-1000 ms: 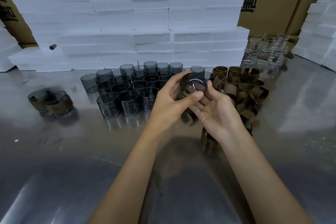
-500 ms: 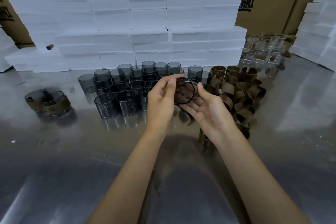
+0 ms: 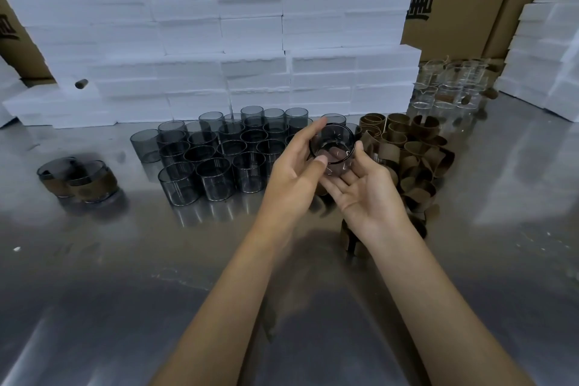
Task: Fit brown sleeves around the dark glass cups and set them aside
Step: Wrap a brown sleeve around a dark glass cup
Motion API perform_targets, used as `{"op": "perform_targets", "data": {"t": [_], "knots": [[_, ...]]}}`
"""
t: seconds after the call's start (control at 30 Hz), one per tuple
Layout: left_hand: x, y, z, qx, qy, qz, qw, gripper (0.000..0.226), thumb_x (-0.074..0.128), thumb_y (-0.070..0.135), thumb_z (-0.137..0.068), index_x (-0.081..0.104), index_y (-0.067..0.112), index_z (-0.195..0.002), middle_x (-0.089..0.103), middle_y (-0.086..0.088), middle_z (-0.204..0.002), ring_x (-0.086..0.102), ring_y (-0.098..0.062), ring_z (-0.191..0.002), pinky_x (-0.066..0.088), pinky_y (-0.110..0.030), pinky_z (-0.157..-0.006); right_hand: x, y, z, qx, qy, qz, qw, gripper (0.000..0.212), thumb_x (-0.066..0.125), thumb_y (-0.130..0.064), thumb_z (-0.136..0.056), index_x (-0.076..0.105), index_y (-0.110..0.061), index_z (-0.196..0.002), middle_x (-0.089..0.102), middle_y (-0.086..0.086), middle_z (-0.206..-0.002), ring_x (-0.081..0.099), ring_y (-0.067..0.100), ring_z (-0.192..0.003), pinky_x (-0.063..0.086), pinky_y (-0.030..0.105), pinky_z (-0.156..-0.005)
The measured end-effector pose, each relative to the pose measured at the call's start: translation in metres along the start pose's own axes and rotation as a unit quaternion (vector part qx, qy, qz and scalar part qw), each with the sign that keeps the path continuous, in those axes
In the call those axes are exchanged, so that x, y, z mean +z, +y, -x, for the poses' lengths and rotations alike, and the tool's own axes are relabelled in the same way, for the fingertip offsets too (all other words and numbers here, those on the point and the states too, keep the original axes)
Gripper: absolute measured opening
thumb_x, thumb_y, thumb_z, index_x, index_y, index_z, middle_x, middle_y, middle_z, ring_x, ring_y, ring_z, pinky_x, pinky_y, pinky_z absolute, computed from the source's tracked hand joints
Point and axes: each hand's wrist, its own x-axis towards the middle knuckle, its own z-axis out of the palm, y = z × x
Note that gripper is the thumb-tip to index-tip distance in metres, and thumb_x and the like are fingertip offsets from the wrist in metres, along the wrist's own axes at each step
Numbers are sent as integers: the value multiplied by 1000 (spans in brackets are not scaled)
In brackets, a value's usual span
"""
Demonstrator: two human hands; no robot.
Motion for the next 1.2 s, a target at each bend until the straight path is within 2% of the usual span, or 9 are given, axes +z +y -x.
{"op": "perform_targets", "data": {"t": [0.07, 0.2, 0.3, 0.5, 0.63, 0.73, 0.9, 1.03, 1.2], "knots": [[1, 0, 1, 0, 1, -15, 1000, 53, 54, -5, -100, 54, 23, -145, 60, 5, -143, 61, 1, -123, 47, -15, -98, 1, 2, 0, 0, 2, 8, 1000, 33, 56, -31, -104, 67, -2, -116, 78, 16, -103, 77, 25, -97, 64, 34, -79], [2, -2, 2, 16, 28, -68, 997, 59, 73, 4, -91, 55, 28, -142, 59, 9, -139, 58, -6, -127, 46, -33, -111, 2, 4, 1, -12, 15, 56, 998, 38, 62, -33, -100, 66, -1, -121, 76, 19, -110, 75, 28, -105, 63, 35, -83], [1, -1, 0, 35, 66, -62, 995, 54, 77, 9, -90, 57, 26, -137, 63, 8, -132, 60, 0, -121, 49, -23, -103, 4, 5, 5, -43, 11, 128, 991, 32, 63, -34, -100, 72, -5, -109, 79, 15, -100, 77, 26, -96, 62, 30, -73], [-8, -2, -6, 78, 155, -70, 982, 37, 67, 18, -99, 56, 24, -135, 59, 12, -130, 56, 21, -110, 45, -4, -85, 9, 9, 10, -74, -6, 273, 959, 29, 67, -36, -97, 75, -12, -111, 78, 12, -105, 77, 28, -92, 62, 35, -83], [-17, -6, -10, 77, 198, -87, 973, 28, 48, 23, -109, 61, 26, -133, 64, 7, -130, 58, 0, -122, 47, -18, -99, 12, 11, 12, -111, -10, 348, 931, 23, 70, -31, -96, 76, -9, -100, 78, 12, -87, 74, 22, -77, 61, 27, -70], [-18, -6, -10, -31, 184, 46, 981, 26, 44, 29, -110, 69, 34, -117, 73, 2, -114, 71, -18, -104, 60, -37, -81, 13, 16, 14, -190, -3, 432, 881, 34, 77, -39, -88, 66, -7, -91, 70, 14, -76, 62, 15, -64, 55, 31, -64], [-17, -5, -10, -155, 137, 179, 962, 25, 47, 30, -109, 70, 27, -117, 76, -7, -113, 75, -19, -96, 64, -39, -74, 7, 19, 15, -290, 65, 644, 705, 68, 63, -85, -67, 39, -23, -81, 50, -11, -61, 50, 9, -57, 43, 35, -56], [-12, -1, -9, -208, 88, 247, 942, 26, 51, 29, -106, 69, 16, -118, 78, -8, -97, 77, -17, -89, 61, -31, -62, 4, 16, 12, -307, 103, 675, 664, 74, 51, -95, -65, 33, -24, -72, 47, -9, -60, 48, 13, -56, 36, 34, -53], [-15, -5, -7, -212, 30, 234, 948, 31, 57, 42, -101, 68, 13, -105, 73, -7, -89, 73, -22, -94, 61, -34, -68, 1, 15, 10, -324, 83, 676, 657, 57, 47, -74, -91, 33, -24, -68, 41, -7, -55, 47, 14, -54, 31, 34, -53]]}}
